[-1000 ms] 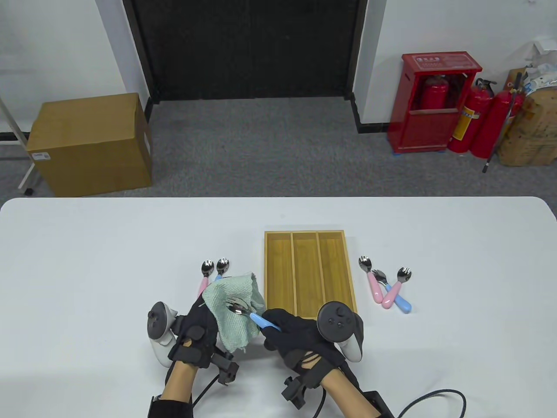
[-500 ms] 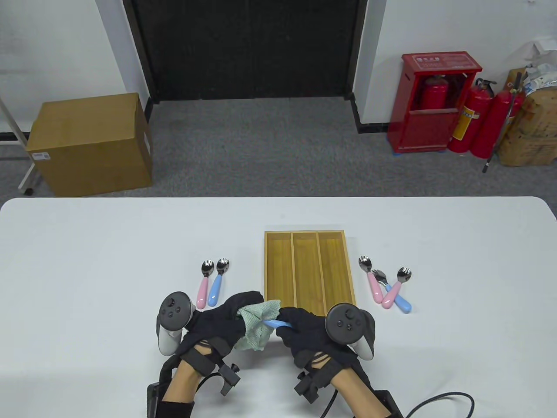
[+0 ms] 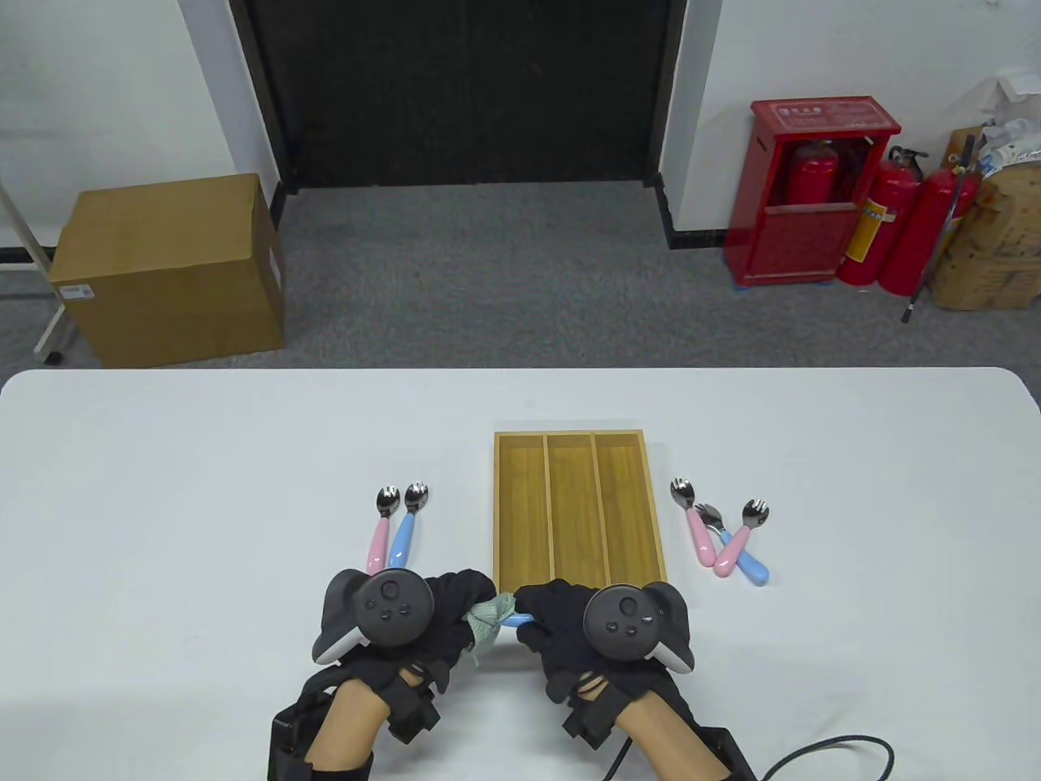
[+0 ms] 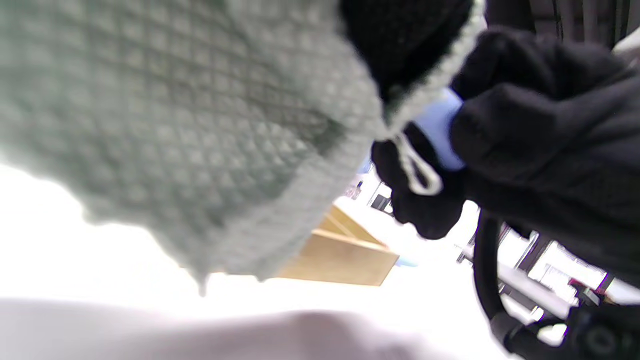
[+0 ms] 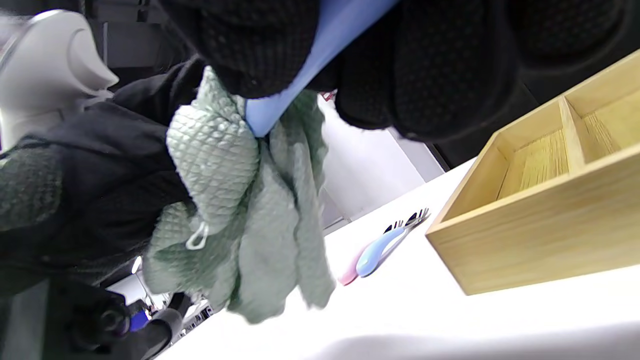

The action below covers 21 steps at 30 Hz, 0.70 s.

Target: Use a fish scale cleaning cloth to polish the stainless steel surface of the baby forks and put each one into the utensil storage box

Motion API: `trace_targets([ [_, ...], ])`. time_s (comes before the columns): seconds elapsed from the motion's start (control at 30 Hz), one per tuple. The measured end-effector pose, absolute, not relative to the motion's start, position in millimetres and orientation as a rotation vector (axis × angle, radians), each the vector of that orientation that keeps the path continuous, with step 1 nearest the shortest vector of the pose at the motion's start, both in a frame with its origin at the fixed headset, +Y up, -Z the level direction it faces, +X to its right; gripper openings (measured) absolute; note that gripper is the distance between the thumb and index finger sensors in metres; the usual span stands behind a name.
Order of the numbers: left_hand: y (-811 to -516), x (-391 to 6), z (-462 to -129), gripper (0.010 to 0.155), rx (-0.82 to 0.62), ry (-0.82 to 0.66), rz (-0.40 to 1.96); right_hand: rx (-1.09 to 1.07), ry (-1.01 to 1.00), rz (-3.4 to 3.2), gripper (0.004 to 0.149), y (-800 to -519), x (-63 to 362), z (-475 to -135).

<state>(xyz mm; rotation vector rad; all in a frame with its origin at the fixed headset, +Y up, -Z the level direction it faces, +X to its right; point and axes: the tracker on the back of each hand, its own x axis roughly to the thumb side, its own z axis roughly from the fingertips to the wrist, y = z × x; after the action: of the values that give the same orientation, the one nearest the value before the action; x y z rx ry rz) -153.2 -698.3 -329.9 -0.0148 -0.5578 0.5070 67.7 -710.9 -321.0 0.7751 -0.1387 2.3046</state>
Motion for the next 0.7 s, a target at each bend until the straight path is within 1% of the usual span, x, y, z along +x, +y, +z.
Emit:
trace_targets([
  [0.2,-713,-155,-336,0.055,-0.096,-0.557,0.616,0.831,-0.202,2.311,0.045,-708,69,-320],
  [0.5,-726,-157,-337,0.054,-0.05,-0.521,0.709,0.899,-0.311,2.366,0.045,-706,67,-316],
  [0.6,-728,-156,-337,0.054,-0.05,-0.524,0.787,0.885,-0.314,2.35,0.045,-706,71,-317],
  [0.7,-728,-155,-338,0.054,-0.084,-0.532,0.924,0.87,-0.313,2.323,0.045,-706,74,-317],
])
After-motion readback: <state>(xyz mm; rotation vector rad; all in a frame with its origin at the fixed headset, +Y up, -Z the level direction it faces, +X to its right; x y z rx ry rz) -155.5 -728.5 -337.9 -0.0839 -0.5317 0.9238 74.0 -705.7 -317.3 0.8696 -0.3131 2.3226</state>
